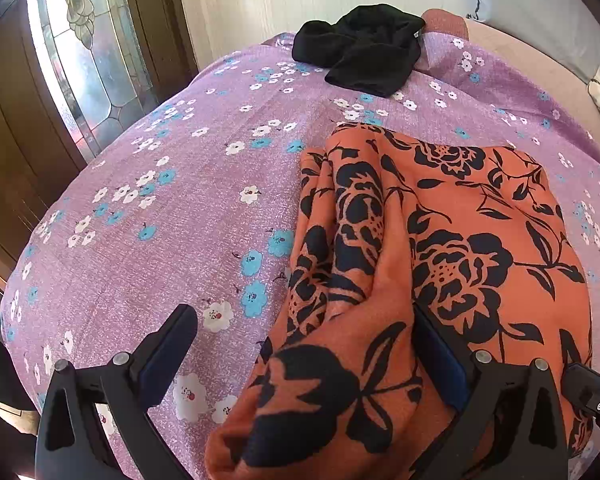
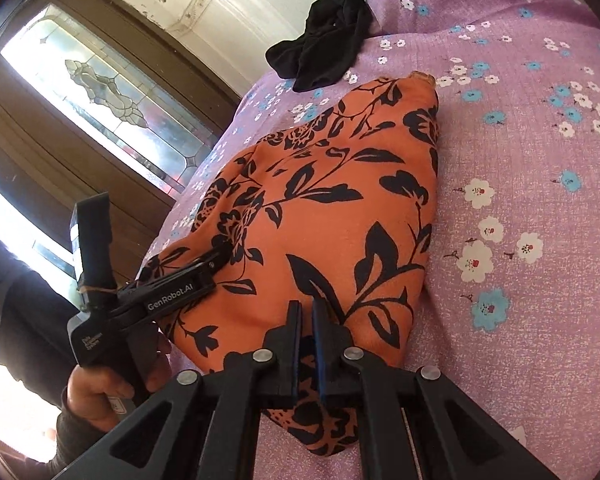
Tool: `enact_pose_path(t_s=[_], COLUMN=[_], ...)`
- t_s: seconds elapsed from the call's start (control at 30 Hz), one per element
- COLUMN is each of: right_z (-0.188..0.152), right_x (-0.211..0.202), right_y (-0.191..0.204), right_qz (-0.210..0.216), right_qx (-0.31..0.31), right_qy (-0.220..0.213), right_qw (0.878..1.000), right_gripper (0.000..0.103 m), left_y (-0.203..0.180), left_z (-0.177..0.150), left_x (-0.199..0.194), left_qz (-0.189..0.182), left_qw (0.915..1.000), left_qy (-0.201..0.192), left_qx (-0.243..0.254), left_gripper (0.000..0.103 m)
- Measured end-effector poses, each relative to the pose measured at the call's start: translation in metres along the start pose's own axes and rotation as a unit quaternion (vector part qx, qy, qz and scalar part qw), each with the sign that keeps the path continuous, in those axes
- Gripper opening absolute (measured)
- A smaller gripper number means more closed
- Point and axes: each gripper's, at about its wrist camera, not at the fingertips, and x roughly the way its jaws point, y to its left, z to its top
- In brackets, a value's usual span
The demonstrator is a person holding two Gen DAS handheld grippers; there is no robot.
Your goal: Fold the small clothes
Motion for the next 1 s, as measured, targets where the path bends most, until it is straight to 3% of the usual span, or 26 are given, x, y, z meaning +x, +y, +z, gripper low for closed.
enact_pose_path(t_s=[0.8,0.93,1.0], right_z=[0.001,0.002,0.005], right_x=[0.001,0.0,-0.001], right_y=[0.004,0.004,0.012], right_qz=[-0.014,-0.016,-0.03], right_qx=[-0.001,0.007,-0.008], right_qy=[-0.002,-0.002,0.004], right_qw=[1.0,1.0,0.999], right_gripper=[0.009,0.009,0.008], left_y=[0.001,0.006,0.013], left_z=[-0.003,0.007,0.014], left_x=[-0.003,-0.012,-0.029], left_qz=[0.0,-0.022,-0.039], left_qw=[0.9999,0.9996,0.9992], left_qy=[-0.011,0.017,-0.007], left_qx=[-0.005,-0.004,0.007], left_gripper=[0.103,0.103,0.103])
